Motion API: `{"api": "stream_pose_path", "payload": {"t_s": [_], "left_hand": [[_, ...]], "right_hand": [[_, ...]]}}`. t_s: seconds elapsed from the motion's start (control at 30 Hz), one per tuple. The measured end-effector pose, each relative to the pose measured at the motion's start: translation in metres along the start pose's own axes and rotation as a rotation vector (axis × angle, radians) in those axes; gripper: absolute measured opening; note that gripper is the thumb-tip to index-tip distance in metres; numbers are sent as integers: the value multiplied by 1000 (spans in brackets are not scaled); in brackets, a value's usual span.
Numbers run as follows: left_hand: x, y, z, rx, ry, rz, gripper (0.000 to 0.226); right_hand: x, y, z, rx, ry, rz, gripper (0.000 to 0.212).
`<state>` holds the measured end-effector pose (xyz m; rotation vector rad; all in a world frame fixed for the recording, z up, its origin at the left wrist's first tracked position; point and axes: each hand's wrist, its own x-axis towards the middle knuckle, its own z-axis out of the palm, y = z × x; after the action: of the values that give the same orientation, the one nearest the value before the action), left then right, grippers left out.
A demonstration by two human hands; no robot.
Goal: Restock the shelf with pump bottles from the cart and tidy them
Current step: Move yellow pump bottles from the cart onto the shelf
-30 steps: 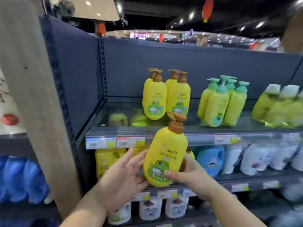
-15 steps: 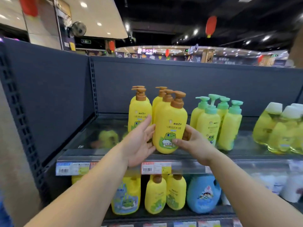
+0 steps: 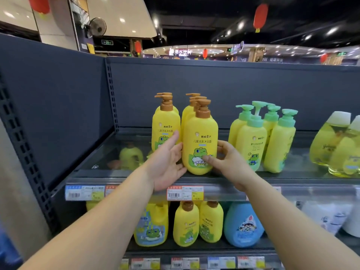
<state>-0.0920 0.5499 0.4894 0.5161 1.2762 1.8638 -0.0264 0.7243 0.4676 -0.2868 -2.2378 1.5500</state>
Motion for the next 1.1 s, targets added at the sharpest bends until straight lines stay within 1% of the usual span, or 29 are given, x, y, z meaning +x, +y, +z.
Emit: {"api": "stream_pose_path", "payload": {"t_s": [0.17,0.43,0.57,0.6,0.63,0.67,0.7,0.73,0.77,0.8,0.83,0.9,0.93,1.03,1.1], "left_hand": [[3,-4,0,-6,-10,14,70],[3,-10,-1,-25,15,19,73],[1,-8,1,-31,21,14,76],[-2,-7,0,-38,30,15,79],[-8,-4,-2,-54,44,22,81],[-17,-2,-7,-79,60,37,82],[-31,-1,-15,-108,72,62,80],[-49,-2,-25,-127,88,95,75],[-71,-5,-38,-129,112,130,68],[-96,-12,-53,-122,141,159,60],[-122,-21,-69,-121,171,173,53],[-174,-46,-108,-161,258,162,44],[-199,-61,-129,-192,335,139,43],[-273,-107,-194,-313,601,24,43],[-321,-136,-236,-409,764,-15,41]], "right_hand": [[-4,5,2,-27,-3,-12,66],[-2,6,2,-66,16,-7,68],[-8,1,3,-125,23,24,73],[-12,-2,4,-169,76,-8,75],[-20,-8,6,-227,174,-65,74],[-31,-15,11,-268,301,-147,68],[-46,-23,20,-252,414,-241,57],[-62,-32,32,-176,462,-329,42],[-77,-38,49,-84,423,-381,26],[-91,-41,69,-13,324,-396,15],[-102,-41,92,32,196,-382,13],[-118,-30,145,44,-74,-317,15],[-123,-23,175,30,-183,-269,14],[-142,1,275,-6,-455,-111,18],[-159,18,345,-56,-611,-32,20]]}}
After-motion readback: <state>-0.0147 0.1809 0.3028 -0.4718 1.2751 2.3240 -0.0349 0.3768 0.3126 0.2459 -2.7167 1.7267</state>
